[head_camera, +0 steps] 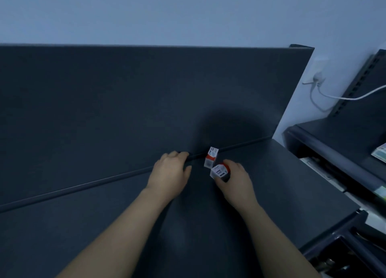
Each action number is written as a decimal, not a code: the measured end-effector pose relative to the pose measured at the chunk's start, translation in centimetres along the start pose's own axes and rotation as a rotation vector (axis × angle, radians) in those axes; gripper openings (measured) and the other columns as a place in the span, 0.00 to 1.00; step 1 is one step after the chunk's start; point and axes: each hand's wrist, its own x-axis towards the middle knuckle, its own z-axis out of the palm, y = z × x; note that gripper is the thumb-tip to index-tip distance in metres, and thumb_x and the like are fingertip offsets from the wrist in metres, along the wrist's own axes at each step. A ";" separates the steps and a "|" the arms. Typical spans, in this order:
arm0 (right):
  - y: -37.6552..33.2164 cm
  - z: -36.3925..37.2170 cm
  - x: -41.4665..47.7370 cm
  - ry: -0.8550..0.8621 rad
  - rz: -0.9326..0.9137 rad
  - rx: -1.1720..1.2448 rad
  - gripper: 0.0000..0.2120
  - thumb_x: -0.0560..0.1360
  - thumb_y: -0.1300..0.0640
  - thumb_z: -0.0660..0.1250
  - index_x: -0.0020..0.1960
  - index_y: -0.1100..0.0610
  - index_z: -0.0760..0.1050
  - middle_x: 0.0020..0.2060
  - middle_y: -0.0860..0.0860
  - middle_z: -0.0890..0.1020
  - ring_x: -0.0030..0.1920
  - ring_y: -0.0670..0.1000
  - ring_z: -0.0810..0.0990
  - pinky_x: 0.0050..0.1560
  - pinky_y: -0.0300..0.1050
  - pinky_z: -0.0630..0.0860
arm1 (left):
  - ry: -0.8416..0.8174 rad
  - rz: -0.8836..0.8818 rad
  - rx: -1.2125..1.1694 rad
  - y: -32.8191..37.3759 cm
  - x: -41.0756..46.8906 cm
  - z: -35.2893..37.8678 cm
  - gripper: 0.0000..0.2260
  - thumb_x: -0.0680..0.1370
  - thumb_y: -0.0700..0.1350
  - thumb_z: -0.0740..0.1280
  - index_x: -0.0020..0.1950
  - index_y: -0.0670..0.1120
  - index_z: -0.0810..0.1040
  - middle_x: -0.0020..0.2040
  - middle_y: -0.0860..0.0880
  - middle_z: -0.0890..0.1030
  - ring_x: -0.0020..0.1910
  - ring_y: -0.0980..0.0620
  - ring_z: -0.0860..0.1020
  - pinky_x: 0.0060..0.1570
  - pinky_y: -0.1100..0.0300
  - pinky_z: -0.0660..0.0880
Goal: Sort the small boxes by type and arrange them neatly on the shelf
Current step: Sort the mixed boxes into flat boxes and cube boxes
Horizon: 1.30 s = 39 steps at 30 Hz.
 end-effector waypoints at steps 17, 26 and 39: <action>2.4 -3.0 -0.4 0.015 -0.057 0.110 0.32 0.71 0.50 0.73 0.72 0.52 0.65 0.66 0.46 0.72 0.63 0.44 0.71 0.62 0.36 0.66 | 0.005 -0.142 -0.239 3.2 2.8 3.8 0.08 0.79 0.44 0.61 0.55 0.43 0.74 0.49 0.45 0.77 0.47 0.45 0.76 0.44 0.52 0.74; -7.3 2.1 -4.5 -0.110 -0.260 0.231 0.25 0.70 0.52 0.73 0.65 0.48 0.72 0.58 0.40 0.76 0.57 0.40 0.74 0.59 0.38 0.71 | 0.266 -0.309 -0.427 -3.8 -8.1 -3.7 0.16 0.79 0.38 0.57 0.62 0.54 0.71 0.52 0.49 0.73 0.47 0.61 0.71 0.42 0.76 0.66; -26.3 14.1 -19.1 -0.359 -0.527 0.451 0.16 0.70 0.60 0.73 0.54 0.46 0.76 0.51 0.40 0.76 0.49 0.36 0.77 0.48 0.28 0.74 | 0.556 -0.640 -0.304 -17.3 -31.4 -18.3 0.21 0.75 0.36 0.67 0.66 0.51 0.73 0.56 0.54 0.69 0.48 0.61 0.74 0.49 0.77 0.68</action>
